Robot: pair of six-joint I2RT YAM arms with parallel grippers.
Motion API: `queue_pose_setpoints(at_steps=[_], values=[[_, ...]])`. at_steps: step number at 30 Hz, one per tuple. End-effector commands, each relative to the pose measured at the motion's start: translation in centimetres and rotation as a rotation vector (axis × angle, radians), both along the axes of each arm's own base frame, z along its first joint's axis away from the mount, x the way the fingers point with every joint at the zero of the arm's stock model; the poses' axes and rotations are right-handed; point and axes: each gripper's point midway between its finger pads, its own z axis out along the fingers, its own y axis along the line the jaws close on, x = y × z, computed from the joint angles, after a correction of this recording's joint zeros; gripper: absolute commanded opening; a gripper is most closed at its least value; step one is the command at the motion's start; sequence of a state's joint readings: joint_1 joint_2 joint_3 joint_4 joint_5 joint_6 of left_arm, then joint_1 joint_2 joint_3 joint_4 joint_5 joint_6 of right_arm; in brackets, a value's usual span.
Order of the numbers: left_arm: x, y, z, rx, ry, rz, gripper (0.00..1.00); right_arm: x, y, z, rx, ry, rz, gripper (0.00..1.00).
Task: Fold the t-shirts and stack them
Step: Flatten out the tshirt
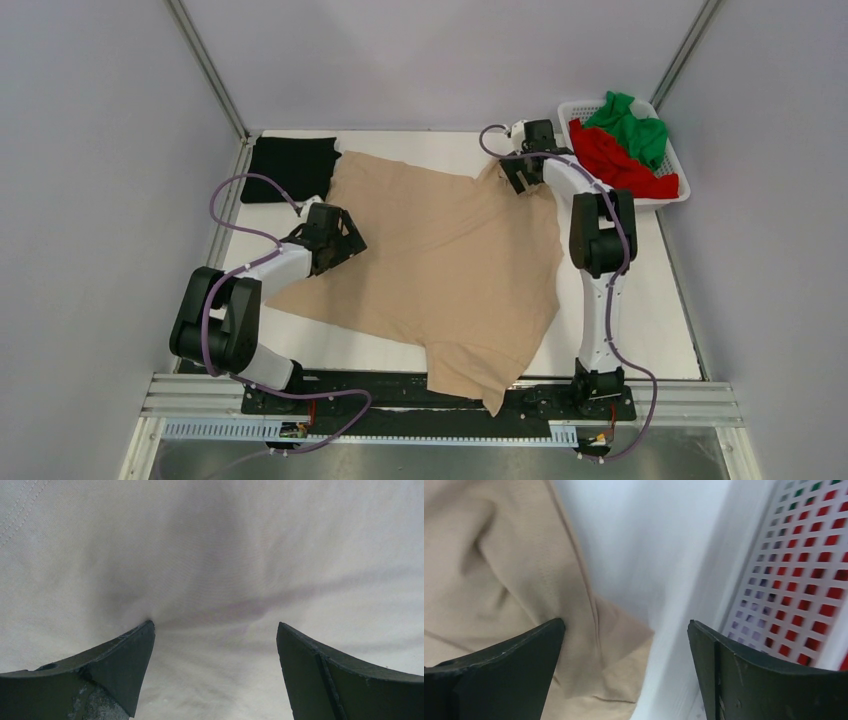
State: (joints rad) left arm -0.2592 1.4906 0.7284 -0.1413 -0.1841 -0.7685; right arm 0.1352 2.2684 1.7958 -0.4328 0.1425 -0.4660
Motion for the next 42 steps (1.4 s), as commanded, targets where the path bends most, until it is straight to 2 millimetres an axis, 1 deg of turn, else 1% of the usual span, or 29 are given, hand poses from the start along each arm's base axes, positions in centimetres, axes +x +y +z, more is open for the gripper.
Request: queue_pose_setpoints(at_steps=[1, 4, 6, 9, 12, 14, 16, 17, 19, 21, 23, 24, 25, 26, 28, 30, 32, 34, 38, 42], values=[[-1.5, 1.9, -1.6, 0.078, 0.086, 0.034, 1.00, 2.2, -3.4, 0.7, -0.161, -0.072, -0.130, 1.00], [-1.5, 2.1, -1.6, 0.086, 0.085, 0.037, 1.00, 3.5, -4.8, 1.4, -0.207, -0.127, -0.193, 1.00], [-1.5, 2.2, -1.6, 0.091, 0.086, 0.041, 1.00, 4.9, -5.5, 2.6, -0.228, -0.190, -0.229, 1.00], [-1.5, 2.2, -1.8, 0.092, 0.091, 0.039, 1.00, 7.2, -6.2, 4.8, -0.231, -0.302, -0.279, 1.00], [-1.4, 2.1, -1.8, 0.090, 0.095, 0.035, 1.00, 8.9, -5.9, 6.9, -0.203, -0.384, -0.290, 1.00], [-1.4, 2.1, -1.7, 0.090, 0.096, 0.035, 1.00, 9.6, -5.4, 8.2, -0.170, -0.424, -0.275, 1.00], [-1.4, 2.0, -1.6, 0.085, 0.093, 0.033, 1.00, 9.7, -4.5, 9.4, -0.126, -0.447, -0.255, 1.00], [-1.4, 2.0, -1.6, 0.084, 0.093, 0.031, 1.00, 9.4, -4.1, 9.9, -0.099, -0.452, -0.248, 1.00], [-1.5, 1.9, -1.6, 0.078, 0.091, 0.027, 1.00, 8.4, -2.8, 10.7, -0.026, -0.448, -0.221, 1.00], [-1.5, 1.7, -1.5, 0.071, 0.090, 0.023, 1.00, 7.0, -1.1, 11.1, 0.078, -0.422, -0.184, 1.00], [-1.5, 1.5, -1.5, 0.062, 0.089, 0.017, 1.00, 4.7, 1.2, 10.6, 0.231, -0.338, -0.142, 1.00], [-1.4, 1.5, -1.4, 0.058, 0.086, 0.017, 1.00, 3.4, 2.8, 10.4, 0.321, -0.287, -0.116, 1.00], [-1.4, 1.3, -1.5, 0.051, 0.086, 0.011, 1.00, 2.2, 4.3, 10.4, 0.416, -0.244, -0.108, 1.00], [-1.4, 1.2, -1.5, 0.048, 0.085, 0.010, 1.00, 1.2, 5.3, 10.4, 0.501, -0.215, -0.129, 1.00], [-1.3, 1.1, -1.6, 0.042, 0.088, 0.006, 1.00, -0.4, 6.6, 10.1, 0.642, -0.165, -0.211, 1.00], [-1.4, 0.9, -1.6, 0.034, 0.089, 0.000, 1.00, -1.5, 7.3, 9.4, 0.720, -0.132, -0.284, 1.00], [-1.4, 0.6, -1.6, 0.020, 0.084, -0.007, 1.00, -2.2, 7.9, 8.4, 0.764, -0.106, -0.343, 1.00], [-1.4, 0.4, -1.6, 0.010, 0.083, -0.014, 1.00, -2.3, 8.6, 7.5, 0.792, -0.093, -0.363, 1.00], [-1.6, 0.4, -1.7, 0.006, 0.086, -0.018, 1.00, -1.9, 8.8, 5.3, 0.775, -0.071, -0.394, 1.00], [-1.6, 0.3, -1.7, 0.005, 0.084, -0.020, 1.00, -0.7, 8.6, 4.1, 0.751, -0.081, -0.400, 1.00]])
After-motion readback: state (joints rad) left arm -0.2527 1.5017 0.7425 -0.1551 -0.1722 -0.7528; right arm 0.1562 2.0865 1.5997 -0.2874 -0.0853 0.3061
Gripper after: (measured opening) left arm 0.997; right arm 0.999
